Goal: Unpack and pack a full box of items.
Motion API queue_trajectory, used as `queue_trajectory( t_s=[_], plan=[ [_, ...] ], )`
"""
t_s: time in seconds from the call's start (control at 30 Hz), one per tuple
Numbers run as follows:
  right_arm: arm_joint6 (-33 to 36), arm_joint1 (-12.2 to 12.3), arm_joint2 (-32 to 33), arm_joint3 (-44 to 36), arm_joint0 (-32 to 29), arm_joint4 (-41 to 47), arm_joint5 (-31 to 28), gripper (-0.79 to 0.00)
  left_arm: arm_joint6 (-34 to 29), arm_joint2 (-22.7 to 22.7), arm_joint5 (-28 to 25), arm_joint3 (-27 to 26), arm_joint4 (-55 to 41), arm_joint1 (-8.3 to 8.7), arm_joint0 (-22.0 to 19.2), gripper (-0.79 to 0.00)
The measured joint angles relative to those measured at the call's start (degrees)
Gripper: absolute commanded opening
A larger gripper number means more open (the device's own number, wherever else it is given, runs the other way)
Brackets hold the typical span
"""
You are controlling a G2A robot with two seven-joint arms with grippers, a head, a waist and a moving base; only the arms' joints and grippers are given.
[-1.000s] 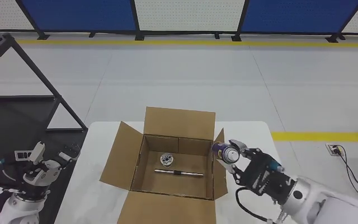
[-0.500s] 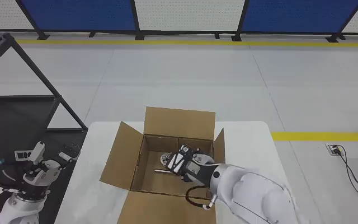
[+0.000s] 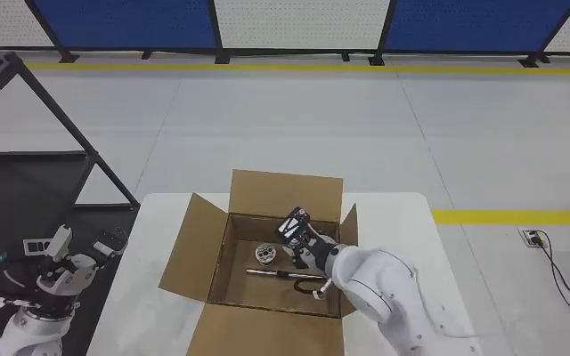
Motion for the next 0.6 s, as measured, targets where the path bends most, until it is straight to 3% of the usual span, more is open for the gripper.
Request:
queue_trajectory(
  t_s=[0.6],
  plan=[
    [-2.48,-0.43,-0.76,3.36,-0.17,-1.12,1.07,-0.785,0.00,0.00,0.00,0.00,0.00,0.00,0.00,0.000]
  ],
)
